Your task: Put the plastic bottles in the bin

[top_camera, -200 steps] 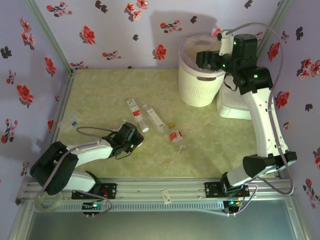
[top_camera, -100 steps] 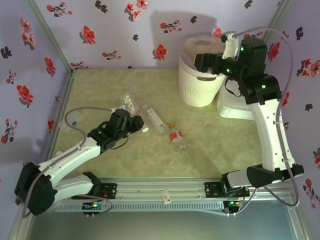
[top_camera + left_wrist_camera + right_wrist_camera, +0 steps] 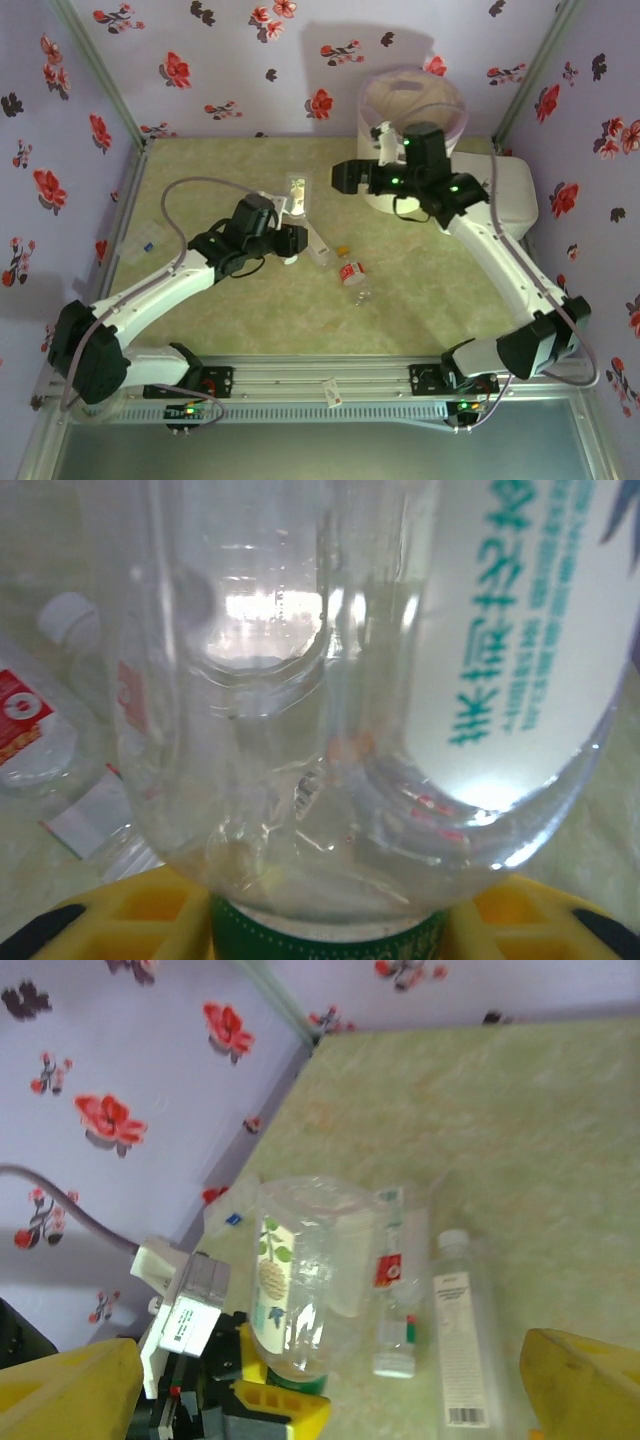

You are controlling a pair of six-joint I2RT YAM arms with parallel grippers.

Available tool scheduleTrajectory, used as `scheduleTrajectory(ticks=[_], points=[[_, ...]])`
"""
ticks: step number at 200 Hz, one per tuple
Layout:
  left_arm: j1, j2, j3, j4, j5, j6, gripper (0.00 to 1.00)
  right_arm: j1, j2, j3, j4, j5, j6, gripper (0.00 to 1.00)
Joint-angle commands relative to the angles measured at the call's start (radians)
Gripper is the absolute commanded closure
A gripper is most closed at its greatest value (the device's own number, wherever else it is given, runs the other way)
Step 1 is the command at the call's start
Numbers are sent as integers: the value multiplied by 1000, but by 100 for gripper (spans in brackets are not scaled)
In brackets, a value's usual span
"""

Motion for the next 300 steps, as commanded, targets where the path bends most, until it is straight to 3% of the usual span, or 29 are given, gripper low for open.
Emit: scheduleTrajectory(ticks=[1, 106, 127, 176, 236, 249, 263, 271, 300], points=[[-18, 2, 35, 49, 61, 97, 100, 30, 22, -40, 150, -31, 101, 1], [-29, -35, -29, 174, 149, 76, 100, 49, 157, -47, 269, -105, 161, 3], [-29, -38, -45, 203, 173, 71, 100, 46, 172, -64, 334, -148, 205, 9], [-23, -31, -67, 258, 218, 52, 100, 35, 187, -80, 390, -195, 248, 33], [-9, -20, -83, 307, 219, 13, 100, 19, 158, -89, 383, -183, 241, 49], [-7, -24, -93, 314, 218, 6, 76, 16, 154, -81, 380, -180, 237, 49], [-1, -33, -104, 324, 206, -7, 22, 11, 154, -66, 361, -176, 225, 50], [5, -41, -112, 328, 191, -15, 2, 8, 153, -52, 334, -169, 207, 50], [18, -72, -142, 336, 180, -22, 0, -3, 144, 32, 228, -126, 131, 53]])
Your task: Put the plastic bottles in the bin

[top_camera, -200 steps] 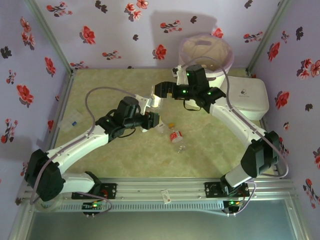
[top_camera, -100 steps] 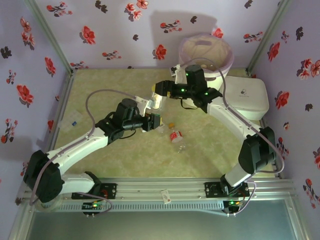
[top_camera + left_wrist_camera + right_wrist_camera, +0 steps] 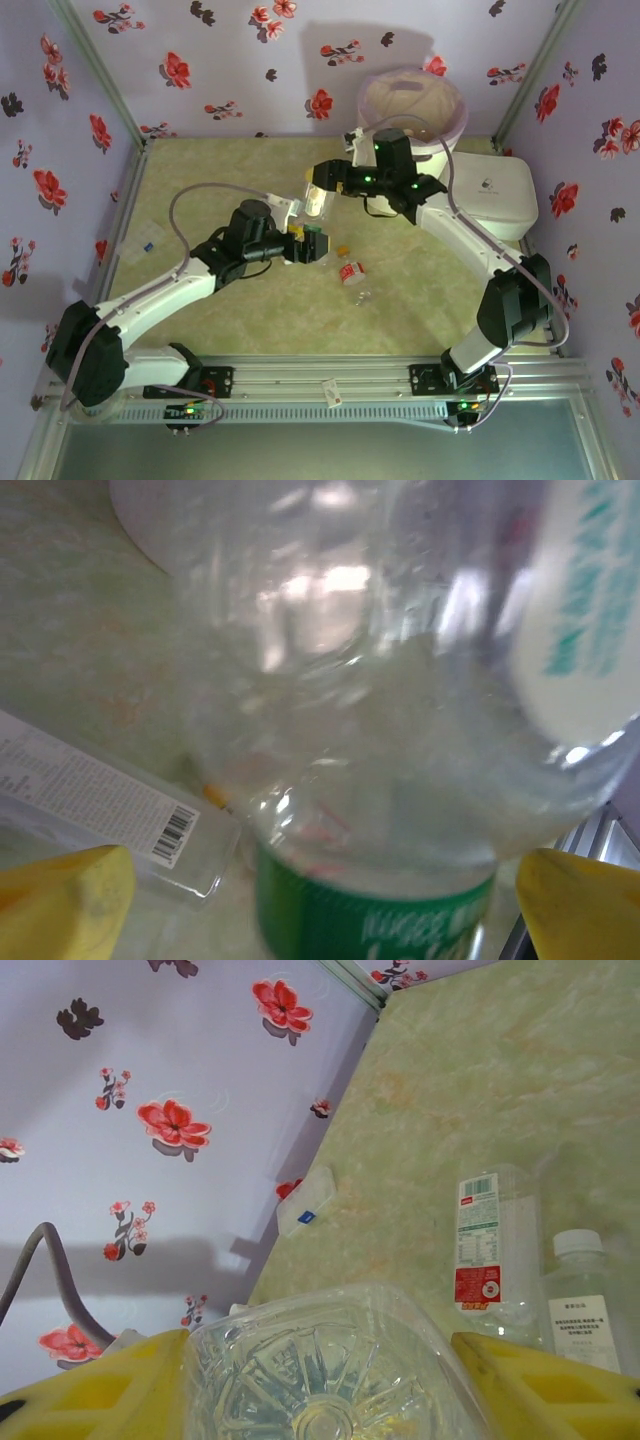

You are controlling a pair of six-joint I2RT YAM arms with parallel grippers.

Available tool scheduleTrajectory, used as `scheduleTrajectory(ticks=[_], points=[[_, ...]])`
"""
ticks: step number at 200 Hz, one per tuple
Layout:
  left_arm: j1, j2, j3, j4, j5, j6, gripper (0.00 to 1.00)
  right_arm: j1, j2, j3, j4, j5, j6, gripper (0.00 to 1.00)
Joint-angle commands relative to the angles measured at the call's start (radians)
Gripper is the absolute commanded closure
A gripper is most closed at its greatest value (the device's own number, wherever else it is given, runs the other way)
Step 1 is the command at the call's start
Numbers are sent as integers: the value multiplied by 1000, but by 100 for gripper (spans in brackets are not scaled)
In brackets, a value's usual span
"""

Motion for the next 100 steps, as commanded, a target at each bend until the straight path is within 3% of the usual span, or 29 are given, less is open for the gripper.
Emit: scheduleTrajectory(ticks=[1, 35, 100], points=[[13, -44, -24, 50, -13, -16, 0, -15, -36, 89, -77, 31, -73, 53], [17, -73, -59, 53, -24, -30, 0, -38, -37, 229, -200, 107, -171, 56], [18, -96, -86, 36, -42, -43, 0, -133, -15, 539, -333, 367, -331, 59]])
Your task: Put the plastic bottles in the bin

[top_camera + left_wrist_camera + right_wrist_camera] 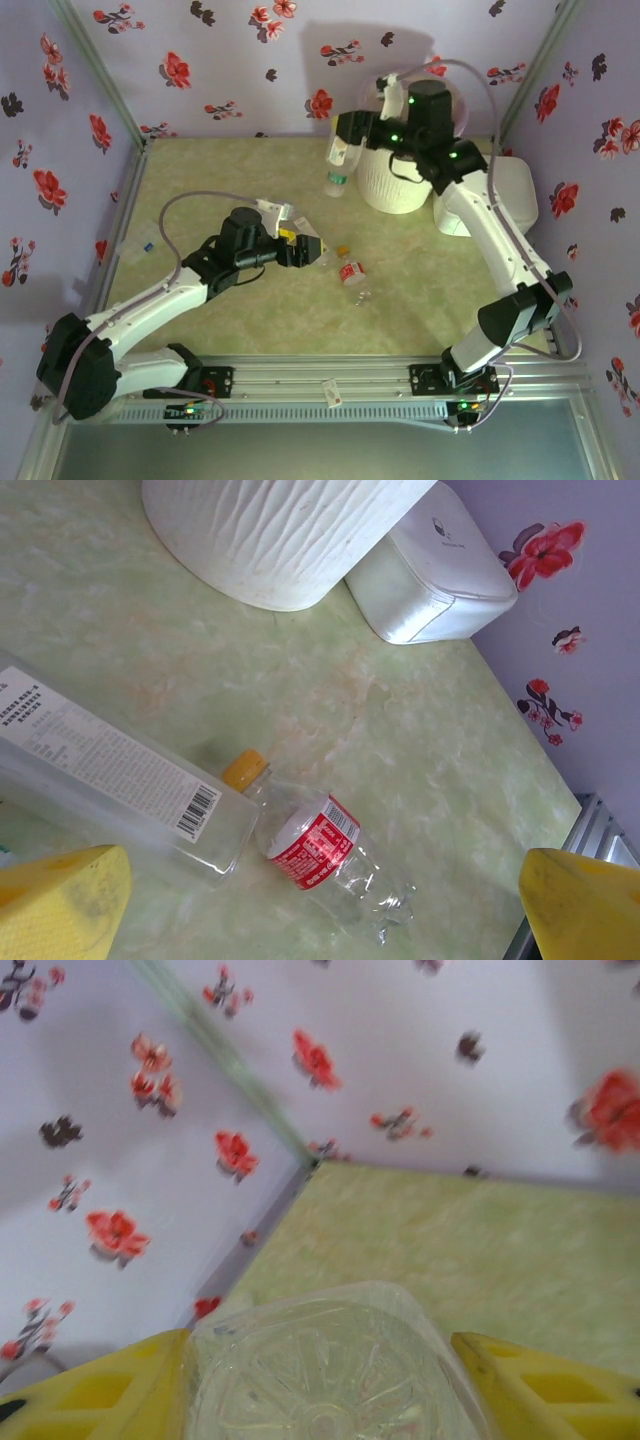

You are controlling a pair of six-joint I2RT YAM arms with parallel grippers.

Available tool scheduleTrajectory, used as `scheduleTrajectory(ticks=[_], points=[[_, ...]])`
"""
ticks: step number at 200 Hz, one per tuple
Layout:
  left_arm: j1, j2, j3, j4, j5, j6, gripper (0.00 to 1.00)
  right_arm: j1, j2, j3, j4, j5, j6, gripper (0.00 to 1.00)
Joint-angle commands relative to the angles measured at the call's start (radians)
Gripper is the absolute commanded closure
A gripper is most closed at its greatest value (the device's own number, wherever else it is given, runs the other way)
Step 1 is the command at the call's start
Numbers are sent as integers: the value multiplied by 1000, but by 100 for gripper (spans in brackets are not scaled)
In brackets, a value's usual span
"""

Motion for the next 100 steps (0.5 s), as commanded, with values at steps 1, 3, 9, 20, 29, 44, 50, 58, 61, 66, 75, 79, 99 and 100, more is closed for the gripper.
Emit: scheduleTrajectory(ticks=[1, 3, 9, 20, 29, 44, 50, 58, 61, 66, 75, 79, 99, 100], points=[[7, -23, -12, 15, -19, -13, 0, -39, -13, 122, -66, 149, -98, 59], [7, -22, -12, 14, -21, -15, 0, -41, -9, 135, -73, 157, -104, 59], [7, -21, -13, 13, -21, -16, 0, -50, 0, 168, -92, 191, -124, 59], [7, -20, -14, 10, -23, -18, 0, -64, 15, 219, -119, 256, -161, 59], [8, -21, -14, 4, -26, -22, 0, -72, 24, 248, -129, 317, -192, 60], [8, -24, -15, -7, -46, -34, 0, -90, 33, 274, -121, 381, -222, 62], [8, -27, -15, -13, -53, -37, 0, -101, 38, 284, -115, 395, -228, 62], [8, -33, -18, -18, -58, -38, 0, -116, 46, 298, -113, 409, -232, 62], [9, -35, -19, -21, -60, -38, 0, -123, 51, 304, -113, 413, -232, 62], [8, -39, -21, -23, -62, -39, 0, -134, 58, 312, -113, 420, -233, 62], [9, -47, -24, -29, -67, -41, 0, -151, 72, 328, -114, 432, -233, 62], [8, -50, -26, -32, -68, -42, 0, -161, 77, 332, -115, 434, -234, 62], [11, -66, -37, -37, -72, -47, 0, -193, 126, 384, -147, 459, -246, 63], [11, -68, -38, -36, -73, -47, 0, -195, 129, 388, -149, 461, -247, 63]])
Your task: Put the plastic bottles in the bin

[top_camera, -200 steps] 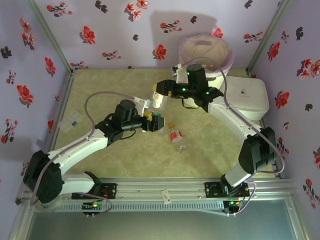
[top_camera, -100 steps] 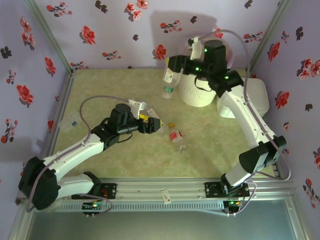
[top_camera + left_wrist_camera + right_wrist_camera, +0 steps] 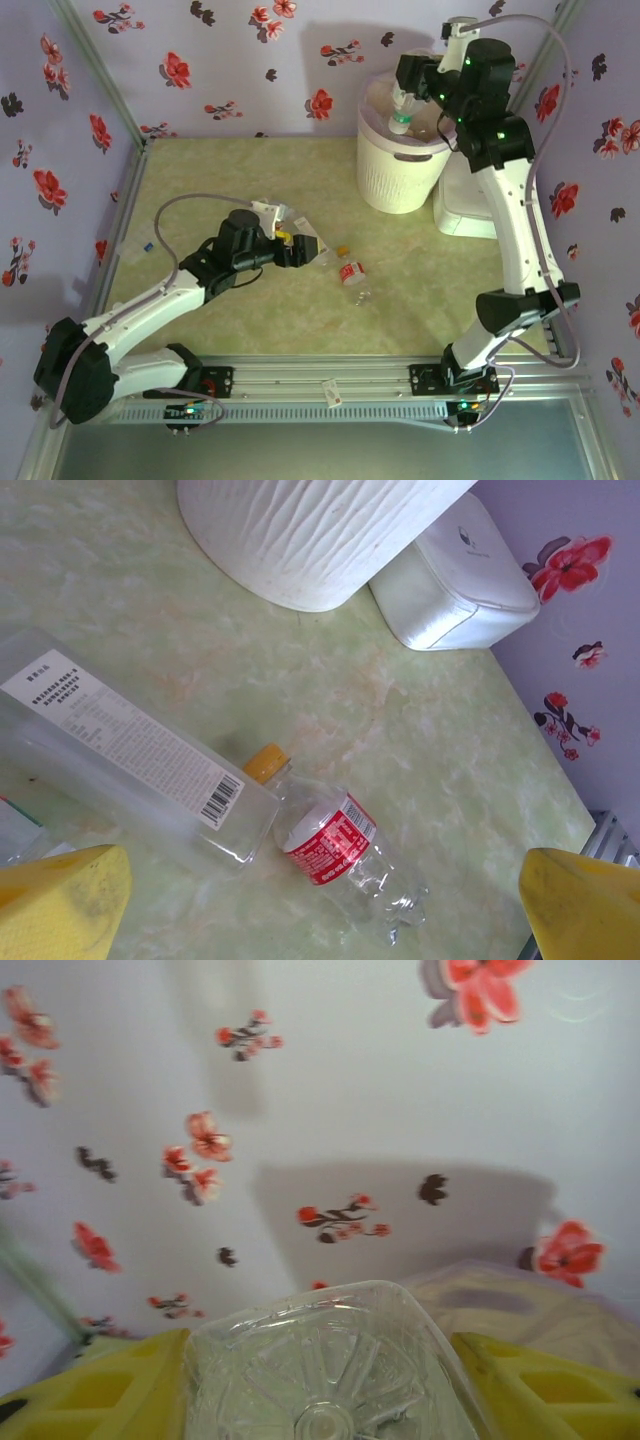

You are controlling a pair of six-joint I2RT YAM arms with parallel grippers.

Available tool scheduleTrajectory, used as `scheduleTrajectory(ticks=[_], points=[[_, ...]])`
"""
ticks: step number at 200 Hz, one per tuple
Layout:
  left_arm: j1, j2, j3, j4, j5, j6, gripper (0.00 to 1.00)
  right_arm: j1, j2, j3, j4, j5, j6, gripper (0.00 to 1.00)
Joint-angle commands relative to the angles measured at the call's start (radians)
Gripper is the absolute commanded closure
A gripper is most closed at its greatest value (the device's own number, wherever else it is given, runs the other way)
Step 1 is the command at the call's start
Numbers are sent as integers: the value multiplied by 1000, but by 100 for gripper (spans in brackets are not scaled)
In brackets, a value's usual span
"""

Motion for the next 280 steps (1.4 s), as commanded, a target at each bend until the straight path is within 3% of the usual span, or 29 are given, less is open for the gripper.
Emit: scheduleTrajectory(ticks=[1, 35, 76, 117, 195, 280], points=[[8, -38, -23, -13, -27, -17, 0, -38, 63, 65, -48, 86, -45, 63], [10, -73, -18, -94, -75, -38, 0, -51, 164, 156, -131, 120, -89, 63], [16, -138, 15, -356, -238, -176, 0, -53, 286, 238, -199, 123, -103, 63], [33, -201, -20, -424, -356, -280, 1, -53, 388, 276, -232, 96, -98, 63], [62, -208, -50, -426, -367, -331, 2, -64, 580, 402, -323, 76, -121, 63], [69, -178, -52, -405, -364, -346, 2, -79, 695, 405, -334, 37, -124, 63]])
